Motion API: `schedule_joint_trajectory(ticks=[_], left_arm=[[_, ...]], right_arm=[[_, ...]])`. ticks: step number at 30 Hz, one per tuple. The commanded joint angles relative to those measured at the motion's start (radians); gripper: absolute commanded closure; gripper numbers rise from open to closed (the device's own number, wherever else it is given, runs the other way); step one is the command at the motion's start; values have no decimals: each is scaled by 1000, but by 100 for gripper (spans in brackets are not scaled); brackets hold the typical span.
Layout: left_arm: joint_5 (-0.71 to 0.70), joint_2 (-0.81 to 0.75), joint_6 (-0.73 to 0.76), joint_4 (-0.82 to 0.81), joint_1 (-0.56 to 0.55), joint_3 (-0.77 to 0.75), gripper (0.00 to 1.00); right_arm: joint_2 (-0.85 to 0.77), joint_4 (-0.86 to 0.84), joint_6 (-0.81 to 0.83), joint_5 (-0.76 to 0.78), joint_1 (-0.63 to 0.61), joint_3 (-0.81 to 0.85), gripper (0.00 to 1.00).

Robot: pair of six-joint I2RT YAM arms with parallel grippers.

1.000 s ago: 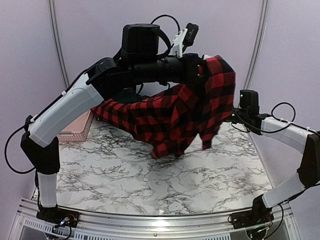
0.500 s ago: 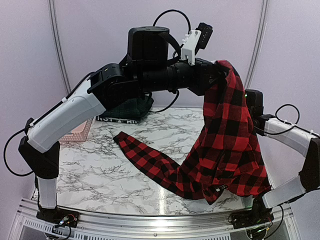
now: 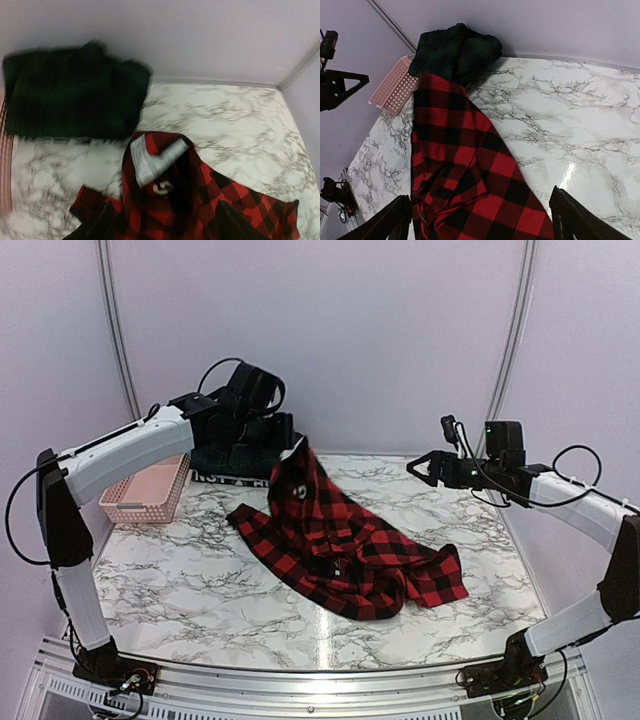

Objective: Fold and stack the mixed laundry pile
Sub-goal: Place the crumpled T-shirt at the center of the board, then adjust the crumpled T-shirt at the center of the board.

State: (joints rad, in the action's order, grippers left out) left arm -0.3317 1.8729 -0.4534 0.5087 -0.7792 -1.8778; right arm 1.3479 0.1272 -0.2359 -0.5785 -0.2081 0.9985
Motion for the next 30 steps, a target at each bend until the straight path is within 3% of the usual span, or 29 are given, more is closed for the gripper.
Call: schedule_joint_trajectory(ticks=[1,5,10,14,22,30], left_arm=[[-33,-93,-133,168,85,199,21],[6,-175,-97,115,86,381,14],[267,-288,-107,-121,86,647,14],[459,-294,-195,-290,85,779,21],[440,-302,-302,-388,95,870,25],[416,-345,-315,-394,115,906,25]], right_arm=[[-41,147,86,1,4,26,11],[-70,240,153,-4,-9,4,18],[-54,276,206,31,-127,-7,24],[35,282,228,105,-272,35,31],[326,323,307,378,-549,257,40],[605,369,321,486,-643,500,37]])
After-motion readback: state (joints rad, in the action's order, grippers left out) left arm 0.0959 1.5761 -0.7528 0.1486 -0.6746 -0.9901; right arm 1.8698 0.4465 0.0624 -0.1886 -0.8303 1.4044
